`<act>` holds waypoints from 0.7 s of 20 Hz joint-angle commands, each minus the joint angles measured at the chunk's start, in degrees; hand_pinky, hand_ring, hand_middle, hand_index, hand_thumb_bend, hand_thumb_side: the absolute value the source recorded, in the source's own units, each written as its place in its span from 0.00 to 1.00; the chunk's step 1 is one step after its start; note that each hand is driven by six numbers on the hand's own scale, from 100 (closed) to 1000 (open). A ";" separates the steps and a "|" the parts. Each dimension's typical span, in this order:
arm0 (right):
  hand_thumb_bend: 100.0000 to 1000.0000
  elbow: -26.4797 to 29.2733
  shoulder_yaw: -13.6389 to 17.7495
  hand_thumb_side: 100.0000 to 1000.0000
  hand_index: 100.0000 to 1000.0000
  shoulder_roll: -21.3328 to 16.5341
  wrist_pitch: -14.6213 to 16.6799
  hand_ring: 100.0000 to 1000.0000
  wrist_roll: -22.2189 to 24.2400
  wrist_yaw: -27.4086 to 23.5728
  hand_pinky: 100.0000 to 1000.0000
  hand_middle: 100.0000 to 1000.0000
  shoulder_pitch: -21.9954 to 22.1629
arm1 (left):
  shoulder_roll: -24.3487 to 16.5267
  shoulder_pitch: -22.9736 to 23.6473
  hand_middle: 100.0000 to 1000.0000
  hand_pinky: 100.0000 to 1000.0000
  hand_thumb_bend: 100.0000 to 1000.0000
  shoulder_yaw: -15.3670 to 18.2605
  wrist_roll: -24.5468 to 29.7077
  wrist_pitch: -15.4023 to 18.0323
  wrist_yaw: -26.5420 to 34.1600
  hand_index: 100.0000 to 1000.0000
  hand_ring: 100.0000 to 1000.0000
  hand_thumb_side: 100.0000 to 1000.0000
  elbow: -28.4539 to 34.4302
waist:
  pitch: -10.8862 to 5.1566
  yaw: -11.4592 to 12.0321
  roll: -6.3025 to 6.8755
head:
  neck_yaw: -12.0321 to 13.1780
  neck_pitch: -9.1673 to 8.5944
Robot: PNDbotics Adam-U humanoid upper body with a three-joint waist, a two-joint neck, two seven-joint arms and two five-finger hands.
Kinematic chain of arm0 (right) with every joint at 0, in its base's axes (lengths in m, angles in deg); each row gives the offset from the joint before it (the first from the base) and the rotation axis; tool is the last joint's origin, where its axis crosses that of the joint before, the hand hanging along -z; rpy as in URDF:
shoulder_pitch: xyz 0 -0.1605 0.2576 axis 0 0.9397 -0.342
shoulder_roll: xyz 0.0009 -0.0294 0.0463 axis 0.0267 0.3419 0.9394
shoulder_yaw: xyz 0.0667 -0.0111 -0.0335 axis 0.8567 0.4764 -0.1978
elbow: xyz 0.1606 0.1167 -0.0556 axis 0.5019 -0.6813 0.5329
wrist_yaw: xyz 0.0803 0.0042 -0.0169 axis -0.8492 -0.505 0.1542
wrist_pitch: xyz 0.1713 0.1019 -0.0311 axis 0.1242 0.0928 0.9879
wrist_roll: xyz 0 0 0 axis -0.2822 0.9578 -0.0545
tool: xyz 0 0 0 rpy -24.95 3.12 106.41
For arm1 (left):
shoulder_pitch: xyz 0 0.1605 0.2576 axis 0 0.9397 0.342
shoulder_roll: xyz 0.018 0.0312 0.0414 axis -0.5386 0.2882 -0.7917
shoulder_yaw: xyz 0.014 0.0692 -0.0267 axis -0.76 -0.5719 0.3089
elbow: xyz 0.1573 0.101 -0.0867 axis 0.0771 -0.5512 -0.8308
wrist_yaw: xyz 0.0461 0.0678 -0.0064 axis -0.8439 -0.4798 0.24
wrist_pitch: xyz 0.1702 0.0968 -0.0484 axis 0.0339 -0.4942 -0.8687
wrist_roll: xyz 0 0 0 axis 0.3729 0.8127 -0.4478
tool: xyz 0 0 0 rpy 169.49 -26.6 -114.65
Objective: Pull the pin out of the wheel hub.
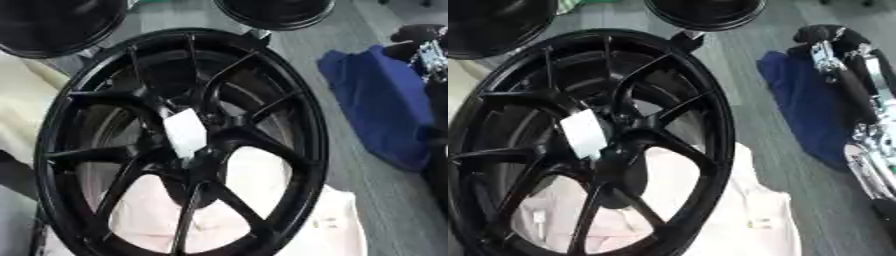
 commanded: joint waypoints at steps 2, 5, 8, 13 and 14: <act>0.01 0.90 1.10 0.48 0.65 -0.82 0.47 0.64 -0.42 0.35 0.80 0.61 -0.73 | -4.53 5.24 0.17 0.80 0.27 4.26 -4.90 0.28 2.59 0.38 0.30 0.00 -2.45 | -0.40 0.27 -0.43 | -0.49 -1.10; 0.01 0.90 1.17 0.48 0.65 -0.55 0.64 0.64 -0.48 0.28 0.80 0.61 -1.02 | -4.32 8.68 0.20 0.82 0.19 4.78 -5.96 0.97 3.62 0.43 0.34 0.00 -3.75 | -0.11 0.33 -0.79 | -0.61 -1.48; 0.01 0.90 1.18 0.49 0.65 -0.31 0.67 0.64 -0.48 0.21 0.80 0.61 -1.21 | -3.99 11.53 0.76 0.98 0.60 4.06 -1.14 3.76 3.34 0.86 0.75 0.49 -3.26 | 0.19 0.35 -1.11 | -0.60 -1.80; 0.01 0.90 1.21 0.49 0.65 -0.21 0.78 0.64 -0.47 0.21 0.80 0.61 -1.24 | -3.35 12.61 0.77 0.98 0.78 5.97 0.02 6.34 0.57 0.87 0.76 0.96 -4.16 | 0.33 0.67 -1.53 | -0.66 -1.80; 0.01 0.90 1.23 0.49 0.65 -0.21 0.81 0.64 -0.48 0.20 0.80 0.61 -1.26 | -3.26 12.44 0.71 0.96 0.53 6.44 -2.20 6.04 0.79 0.80 0.70 0.89 -4.26 | 0.32 0.75 -1.56 | -0.64 -1.75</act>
